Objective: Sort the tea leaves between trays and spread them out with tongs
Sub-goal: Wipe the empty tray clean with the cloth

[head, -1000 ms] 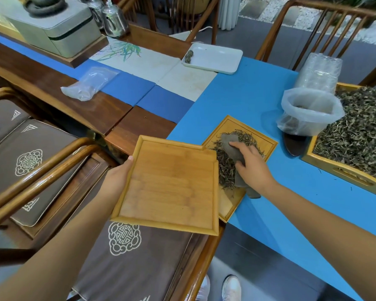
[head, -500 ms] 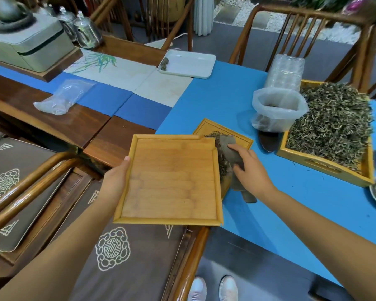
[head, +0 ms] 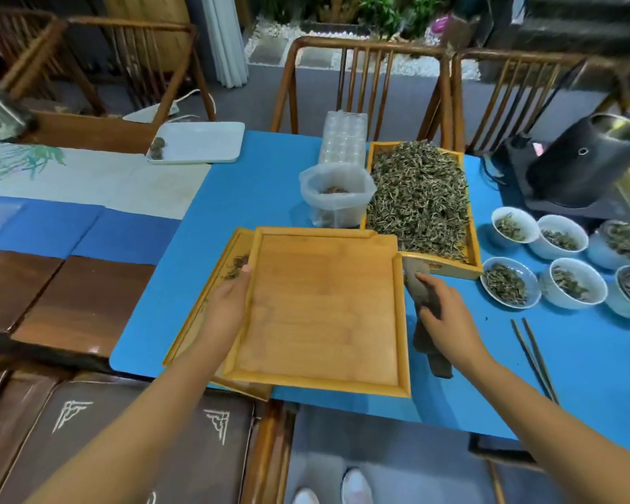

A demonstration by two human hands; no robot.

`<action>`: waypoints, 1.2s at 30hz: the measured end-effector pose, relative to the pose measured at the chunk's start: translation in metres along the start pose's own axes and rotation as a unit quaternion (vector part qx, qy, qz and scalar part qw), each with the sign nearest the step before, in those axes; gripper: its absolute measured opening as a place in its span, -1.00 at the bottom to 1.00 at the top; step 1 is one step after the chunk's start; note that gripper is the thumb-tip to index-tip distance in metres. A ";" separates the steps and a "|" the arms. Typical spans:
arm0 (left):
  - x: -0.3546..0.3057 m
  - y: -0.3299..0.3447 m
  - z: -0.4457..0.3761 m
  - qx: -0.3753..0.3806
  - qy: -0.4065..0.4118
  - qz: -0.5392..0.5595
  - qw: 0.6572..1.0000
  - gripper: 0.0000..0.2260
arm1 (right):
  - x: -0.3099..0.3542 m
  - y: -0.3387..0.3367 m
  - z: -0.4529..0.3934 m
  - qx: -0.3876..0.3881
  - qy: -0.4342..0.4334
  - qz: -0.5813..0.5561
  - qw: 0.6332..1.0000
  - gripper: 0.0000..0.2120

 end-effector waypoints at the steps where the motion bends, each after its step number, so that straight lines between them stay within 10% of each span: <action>1: -0.006 0.014 0.003 0.011 0.011 -0.011 1.000 -0.66 | -0.009 -0.009 0.006 -0.006 0.008 0.005 1.000 -0.50; 36: 0.045 0.174 0.030 0.088 0.046 -0.083 0.992 -0.57 | -0.134 -0.052 0.070 -0.023 0.113 0.027 0.993 -0.49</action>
Point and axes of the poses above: each hand's wrist, its own z-axis away from the middle knuckle, its own y-axis out of the palm, x = y × z, the point moved 5 cm from there along -z, towards the middle knuckle, and after that the axes turned 15 degrees about -y, right-handed, at the moved point
